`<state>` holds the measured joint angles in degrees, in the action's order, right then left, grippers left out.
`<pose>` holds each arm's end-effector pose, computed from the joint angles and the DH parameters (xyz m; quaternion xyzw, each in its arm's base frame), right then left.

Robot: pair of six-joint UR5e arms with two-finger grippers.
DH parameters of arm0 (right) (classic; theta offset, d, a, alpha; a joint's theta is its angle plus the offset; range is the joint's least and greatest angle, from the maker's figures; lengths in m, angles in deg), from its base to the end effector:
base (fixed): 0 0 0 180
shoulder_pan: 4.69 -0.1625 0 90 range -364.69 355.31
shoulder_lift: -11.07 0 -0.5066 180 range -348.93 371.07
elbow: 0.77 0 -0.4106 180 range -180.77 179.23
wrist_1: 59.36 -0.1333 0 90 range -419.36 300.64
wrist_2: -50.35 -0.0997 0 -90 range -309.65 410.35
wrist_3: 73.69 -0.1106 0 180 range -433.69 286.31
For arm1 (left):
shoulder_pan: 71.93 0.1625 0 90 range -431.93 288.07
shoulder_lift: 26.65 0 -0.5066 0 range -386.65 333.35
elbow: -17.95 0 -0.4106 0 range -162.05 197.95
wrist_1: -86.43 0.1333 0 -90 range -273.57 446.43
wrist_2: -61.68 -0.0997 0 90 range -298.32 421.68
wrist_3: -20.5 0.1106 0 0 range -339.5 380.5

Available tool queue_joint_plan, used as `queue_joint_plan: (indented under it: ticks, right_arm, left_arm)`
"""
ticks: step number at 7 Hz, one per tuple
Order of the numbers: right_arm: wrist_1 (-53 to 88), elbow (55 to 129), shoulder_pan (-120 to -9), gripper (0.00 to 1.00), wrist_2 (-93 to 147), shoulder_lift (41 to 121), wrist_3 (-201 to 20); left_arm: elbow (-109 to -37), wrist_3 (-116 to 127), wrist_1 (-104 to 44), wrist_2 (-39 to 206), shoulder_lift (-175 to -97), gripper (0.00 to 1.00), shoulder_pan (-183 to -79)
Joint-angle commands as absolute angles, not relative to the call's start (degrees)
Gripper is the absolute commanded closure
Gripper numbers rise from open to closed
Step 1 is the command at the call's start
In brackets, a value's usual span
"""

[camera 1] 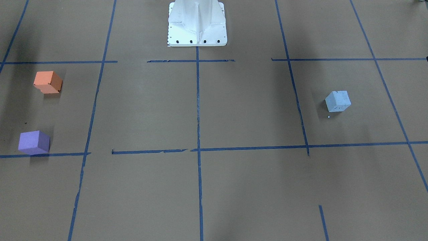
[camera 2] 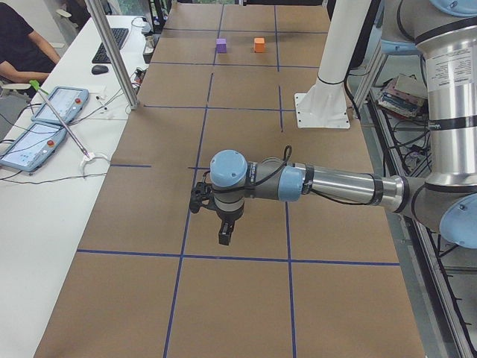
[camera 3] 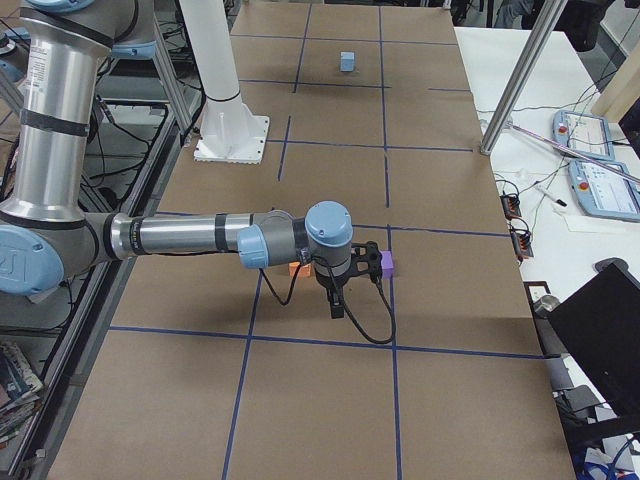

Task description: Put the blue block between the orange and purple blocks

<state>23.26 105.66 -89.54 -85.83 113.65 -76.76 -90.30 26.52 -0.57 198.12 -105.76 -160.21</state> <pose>0.0163 -0.4152 0.6851 0.0618 -0.3957 -0.0550 0.9146 -0.0406 -0.4181 0.6758 0.0497 0.3924 0.0769 0.9152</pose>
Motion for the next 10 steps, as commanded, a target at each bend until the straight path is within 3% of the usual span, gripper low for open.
queue_joint_plan:
  ticks: [1, 10]
  right_arm:
    - [23.3, 105.5, -89.4, 0.0, -85.8, 113.6, -76.9]
    - [22.9, 105.1, -89.4, 0.0, -86.1, 113.8, -76.9]
  left_arm:
    - [-89.2, 26.3, -0.6, 198.4, -105.6, 0.0, -160.3]
    - [-92.2, 26.5, -2.6, 196.1, -102.7, 0.0, -159.6]
